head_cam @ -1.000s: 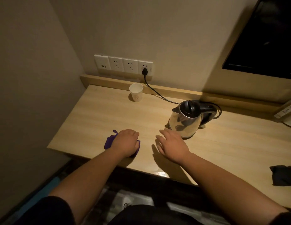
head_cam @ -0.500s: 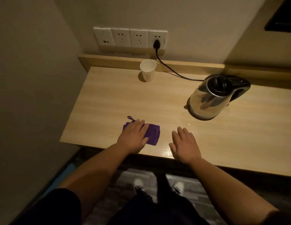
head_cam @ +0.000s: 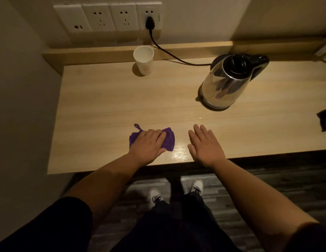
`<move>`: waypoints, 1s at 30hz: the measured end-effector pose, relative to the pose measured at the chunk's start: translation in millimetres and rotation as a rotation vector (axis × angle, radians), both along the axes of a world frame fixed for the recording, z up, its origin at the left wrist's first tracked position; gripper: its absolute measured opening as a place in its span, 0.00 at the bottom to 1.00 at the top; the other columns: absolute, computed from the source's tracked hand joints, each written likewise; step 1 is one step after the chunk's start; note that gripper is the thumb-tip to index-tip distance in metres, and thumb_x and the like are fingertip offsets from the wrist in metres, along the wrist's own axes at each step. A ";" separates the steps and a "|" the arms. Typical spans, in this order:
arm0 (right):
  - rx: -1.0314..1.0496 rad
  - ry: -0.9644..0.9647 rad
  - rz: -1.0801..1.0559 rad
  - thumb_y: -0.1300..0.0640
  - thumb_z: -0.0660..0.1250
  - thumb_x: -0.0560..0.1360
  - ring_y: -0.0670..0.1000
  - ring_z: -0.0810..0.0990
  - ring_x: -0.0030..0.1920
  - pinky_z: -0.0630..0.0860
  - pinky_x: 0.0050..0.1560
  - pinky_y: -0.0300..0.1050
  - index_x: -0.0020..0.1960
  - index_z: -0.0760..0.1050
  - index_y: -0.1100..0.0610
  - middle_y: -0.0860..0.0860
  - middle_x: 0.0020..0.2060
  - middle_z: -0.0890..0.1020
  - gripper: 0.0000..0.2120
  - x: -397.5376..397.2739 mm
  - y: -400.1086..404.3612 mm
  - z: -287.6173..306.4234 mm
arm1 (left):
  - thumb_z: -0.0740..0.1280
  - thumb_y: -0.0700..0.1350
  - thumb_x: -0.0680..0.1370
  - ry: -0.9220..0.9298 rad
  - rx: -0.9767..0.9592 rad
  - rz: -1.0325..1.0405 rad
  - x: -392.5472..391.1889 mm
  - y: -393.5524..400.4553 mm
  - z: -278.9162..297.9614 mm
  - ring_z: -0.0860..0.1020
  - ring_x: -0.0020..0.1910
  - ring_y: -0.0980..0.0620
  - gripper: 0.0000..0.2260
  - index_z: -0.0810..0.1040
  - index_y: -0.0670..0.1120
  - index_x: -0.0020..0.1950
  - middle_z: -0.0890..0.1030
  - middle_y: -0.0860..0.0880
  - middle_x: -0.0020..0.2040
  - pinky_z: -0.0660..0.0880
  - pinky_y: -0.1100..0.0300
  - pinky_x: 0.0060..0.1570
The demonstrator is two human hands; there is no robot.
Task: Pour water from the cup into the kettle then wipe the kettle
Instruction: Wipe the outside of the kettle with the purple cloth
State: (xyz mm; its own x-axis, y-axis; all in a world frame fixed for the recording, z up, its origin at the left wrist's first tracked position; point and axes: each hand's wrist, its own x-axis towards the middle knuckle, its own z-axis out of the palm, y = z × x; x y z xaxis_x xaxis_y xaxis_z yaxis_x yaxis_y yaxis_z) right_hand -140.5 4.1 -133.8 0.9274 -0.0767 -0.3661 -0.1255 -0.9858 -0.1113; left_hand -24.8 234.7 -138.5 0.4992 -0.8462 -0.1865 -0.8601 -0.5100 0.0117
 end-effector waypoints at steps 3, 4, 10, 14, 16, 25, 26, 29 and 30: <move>0.006 0.005 -0.007 0.42 0.43 0.81 0.60 0.48 0.79 0.48 0.76 0.58 0.79 0.53 0.55 0.58 0.80 0.52 0.31 -1.4 -0.2 2.3 | 0.59 0.56 0.80 0.033 -0.045 0.030 -1.7 -4.5 5.0 0.74 0.53 0.44 0.23 0.67 0.44 0.70 0.75 0.44 0.61 0.72 0.49 0.51; 0.010 0.009 -0.012 0.43 0.46 0.82 0.59 0.47 0.79 0.47 0.77 0.58 0.80 0.52 0.55 0.57 0.80 0.51 0.29 -1.4 0.3 3.3 | 0.59 0.56 0.81 0.079 -0.081 0.067 -2.4 -4.6 8.6 0.74 0.53 0.46 0.21 0.67 0.45 0.69 0.75 0.44 0.60 0.72 0.51 0.50; 0.028 0.034 -0.025 0.45 0.50 0.83 0.59 0.47 0.79 0.49 0.77 0.57 0.80 0.53 0.54 0.56 0.80 0.51 0.28 1.7 1.6 11.9 | 0.57 0.55 0.82 0.439 -0.371 0.493 -5.1 -6.1 35.6 0.75 0.52 0.51 0.18 0.68 0.48 0.68 0.74 0.49 0.60 0.73 0.55 0.48; 0.161 -0.035 -0.032 0.47 0.54 0.79 0.61 0.70 0.67 0.69 0.63 0.54 0.62 0.74 0.57 0.57 0.66 0.73 0.20 11.8 -9.9 23.6 | 0.57 0.56 0.82 0.796 -0.350 0.640 10.6 -17.5 53.6 0.76 0.48 0.50 0.15 0.72 0.47 0.61 0.79 0.50 0.51 0.70 0.56 0.45; 0.277 0.012 -0.140 0.50 0.58 0.80 0.58 0.76 0.58 0.73 0.55 0.52 0.56 0.79 0.58 0.57 0.58 0.79 0.15 16.4 -21.0 34.0 | 0.56 0.56 0.82 0.884 -0.330 0.642 16.1 -25.9 63.1 0.77 0.47 0.48 0.15 0.73 0.47 0.58 0.79 0.49 0.49 0.71 0.54 0.47; 0.483 -0.554 -1.158 0.45 0.55 0.83 0.57 0.77 0.55 0.73 0.49 0.49 0.67 0.71 0.57 0.54 0.59 0.79 0.20 62.7 -110.2 136.4 | 0.57 0.57 0.81 0.848 -0.465 0.684 24.0 -90.2 92.6 0.77 0.45 0.49 0.15 0.74 0.48 0.55 0.80 0.49 0.46 0.71 0.55 0.44; 0.575 -0.588 -1.224 0.44 0.55 0.83 0.57 0.76 0.56 0.73 0.52 0.50 0.70 0.67 0.56 0.55 0.60 0.77 0.22 76.5 -121.2 146.5 | 0.58 0.57 0.81 0.833 -0.469 0.691 24.3 -97.4 94.4 0.77 0.45 0.50 0.15 0.74 0.48 0.55 0.79 0.49 0.46 0.71 0.56 0.43; 0.829 -0.542 -1.429 0.39 0.58 0.79 0.60 0.76 0.59 0.76 0.59 0.57 0.73 0.61 0.56 0.57 0.63 0.75 0.29 121.3 -156.9 167.6 | 0.58 0.57 0.81 0.797 -0.474 0.718 25.5 -117.6 100.8 0.77 0.45 0.52 0.13 0.74 0.50 0.56 0.79 0.51 0.46 0.69 0.56 0.42; 0.897 -0.475 -1.464 0.37 0.60 0.77 0.61 0.77 0.58 0.76 0.59 0.59 0.73 0.62 0.55 0.57 0.62 0.76 0.32 132.5 -166.1 172.7 | 0.58 0.57 0.81 0.794 -0.483 0.735 25.7 -123.2 102.8 0.77 0.45 0.52 0.13 0.74 0.50 0.56 0.79 0.52 0.47 0.69 0.56 0.42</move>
